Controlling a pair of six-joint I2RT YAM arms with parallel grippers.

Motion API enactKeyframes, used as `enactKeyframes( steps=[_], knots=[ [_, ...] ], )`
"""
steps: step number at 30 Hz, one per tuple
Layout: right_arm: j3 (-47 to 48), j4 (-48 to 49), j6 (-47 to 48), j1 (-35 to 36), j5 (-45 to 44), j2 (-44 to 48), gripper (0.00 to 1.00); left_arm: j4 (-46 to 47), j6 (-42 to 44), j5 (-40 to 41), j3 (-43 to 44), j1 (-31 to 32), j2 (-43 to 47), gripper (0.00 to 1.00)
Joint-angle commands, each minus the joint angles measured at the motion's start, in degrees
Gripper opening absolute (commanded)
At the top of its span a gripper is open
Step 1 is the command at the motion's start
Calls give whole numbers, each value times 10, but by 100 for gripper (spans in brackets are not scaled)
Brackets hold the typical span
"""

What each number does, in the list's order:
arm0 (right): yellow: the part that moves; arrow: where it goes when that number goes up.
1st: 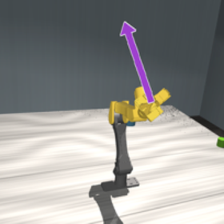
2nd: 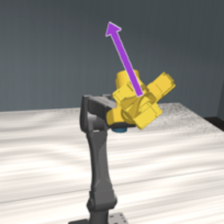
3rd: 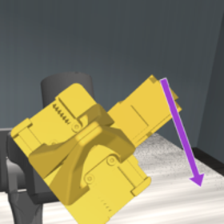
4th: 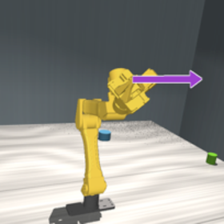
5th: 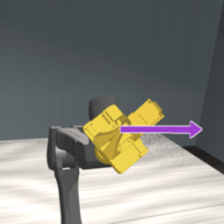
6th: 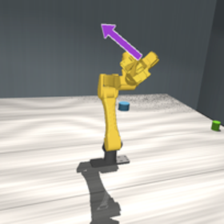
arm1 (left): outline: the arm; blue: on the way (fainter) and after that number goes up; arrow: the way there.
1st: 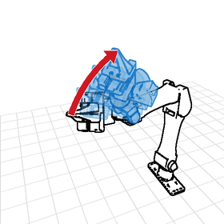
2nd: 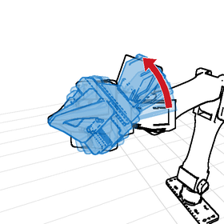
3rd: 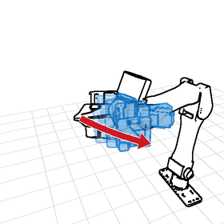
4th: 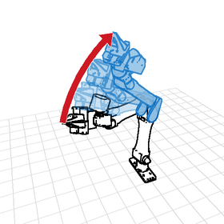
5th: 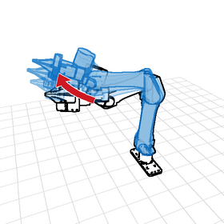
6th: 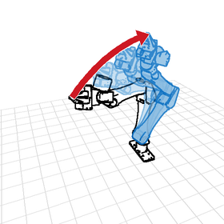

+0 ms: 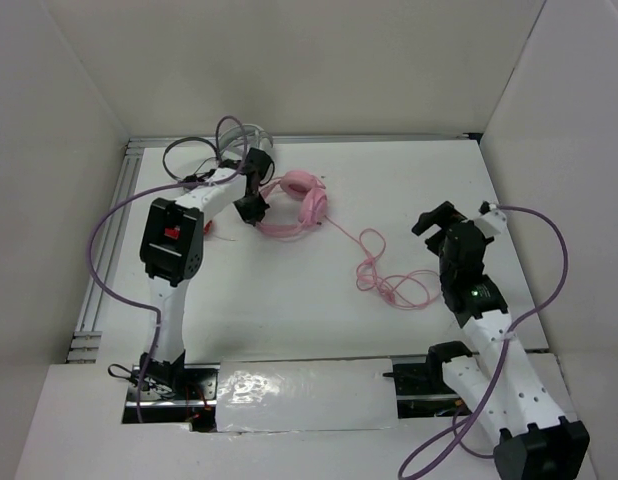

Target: Wrap the headphones

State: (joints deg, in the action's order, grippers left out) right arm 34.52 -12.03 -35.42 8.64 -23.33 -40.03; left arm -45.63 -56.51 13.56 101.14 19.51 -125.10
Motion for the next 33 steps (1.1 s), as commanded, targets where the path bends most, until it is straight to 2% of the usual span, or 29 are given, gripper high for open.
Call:
enactKeyframes(
  steps=[1, 2, 3, 4, 5, 6, 8, 10, 13, 18, 20, 25, 30, 33],
  knots=[
    [34, 10, 56, 55, -25, -24, 80, 68, 112, 64, 20, 22, 112, 0],
    [36, 17, 77, 96, -10, -36, 80, 116, 133, 61, 5, 26, 149, 0],
    [44, 31, 110, 119, -12, -43, 87, 137, 156, 60, -4, 27, 170, 0],
    [46, 40, 127, 144, -21, -52, 99, 151, 185, 55, -9, 28, 187, 0],
    [41, 52, 144, 205, -42, -64, 100, 162, 198, 52, -20, 28, 225, 0],
    [35, 84, 171, 235, -114, -70, 100, 189, 212, 48, -25, 27, 244, 0],
    [16, 118, 194, 304, -183, -88, 100, 209, 247, 46, -36, 29, 296, 0],
    [16, 145, 207, 328, -231, -110, 100, 223, 268, 35, -31, 28, 339, 0],
    [26, 157, 246, 339, -189, -143, 100, 238, 293, 18, -17, 30, 393, 0],
    [-8, 292, 348, 364, -209, -174, 100, 244, 331, -12, 31, 31, 438, 0],
    [-17, 335, 378, 362, -185, -178, 100, 230, 336, -19, 68, 30, 442, 0],
    [-57, 447, 382, 335, -47, -172, 100, 214, 339, -28, 130, 31, 447, 0],
    [-62, 459, 356, 313, -39, -220, 100, 198, 339, -47, 189, 31, 445, 0],
    [-56, 479, 314, 313, -27, -254, 100, 207, 337, -54, 191, 31, 453, 0]
  ],
)
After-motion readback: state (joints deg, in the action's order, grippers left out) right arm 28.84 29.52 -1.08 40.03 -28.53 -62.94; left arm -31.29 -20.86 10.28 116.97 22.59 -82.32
